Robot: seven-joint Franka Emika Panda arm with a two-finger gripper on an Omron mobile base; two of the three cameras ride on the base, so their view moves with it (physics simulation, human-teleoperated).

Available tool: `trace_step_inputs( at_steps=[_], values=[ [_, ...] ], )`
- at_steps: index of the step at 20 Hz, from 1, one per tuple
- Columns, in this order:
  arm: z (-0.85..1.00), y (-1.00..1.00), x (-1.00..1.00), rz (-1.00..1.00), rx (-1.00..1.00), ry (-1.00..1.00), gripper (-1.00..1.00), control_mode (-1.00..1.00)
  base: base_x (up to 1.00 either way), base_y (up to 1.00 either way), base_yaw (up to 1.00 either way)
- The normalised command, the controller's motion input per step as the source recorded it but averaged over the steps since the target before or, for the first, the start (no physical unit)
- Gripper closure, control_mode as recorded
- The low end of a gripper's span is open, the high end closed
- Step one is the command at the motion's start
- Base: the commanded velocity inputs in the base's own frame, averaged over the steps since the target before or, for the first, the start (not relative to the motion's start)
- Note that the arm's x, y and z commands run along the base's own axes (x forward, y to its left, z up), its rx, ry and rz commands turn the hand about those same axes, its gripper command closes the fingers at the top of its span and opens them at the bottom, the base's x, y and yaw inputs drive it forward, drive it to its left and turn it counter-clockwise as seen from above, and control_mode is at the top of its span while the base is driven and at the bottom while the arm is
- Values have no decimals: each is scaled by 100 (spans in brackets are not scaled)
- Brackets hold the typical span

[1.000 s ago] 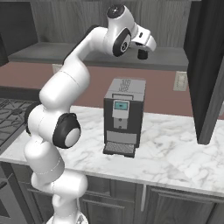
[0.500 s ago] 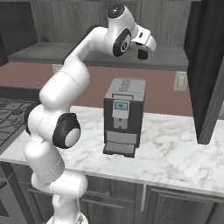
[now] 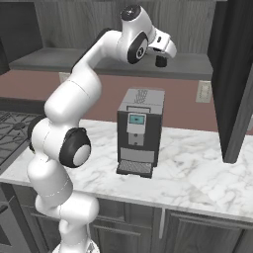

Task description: Collect the paprika, mayonnaise, and shaker from the cabinet and place them next to the stove.

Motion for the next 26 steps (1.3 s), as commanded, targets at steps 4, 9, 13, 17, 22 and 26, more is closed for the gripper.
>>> trace_step_inputs(
  at_steps=[4, 9, 13, 17, 22, 26],
  values=[
    [-5, 0, 0, 0, 0, 0, -100, -100, 0, 0, 0],
    [-6, 0, 0, 0, 0, 0, -100, -100, 0, 0, 0],
    [-6, 0, 0, 0, 0, 0, -100, -100, 0, 0, 0],
    [-3, 0, 0, 0, 0, 0, -100, -100, 0, 0, 0],
    [-1, 0, 0, 0, 0, 0, -100, -100, 0, 0, 0],
    [-2, 1, 0, 0, 0, 0, -100, -100, 0, 0, 0]
  ],
)
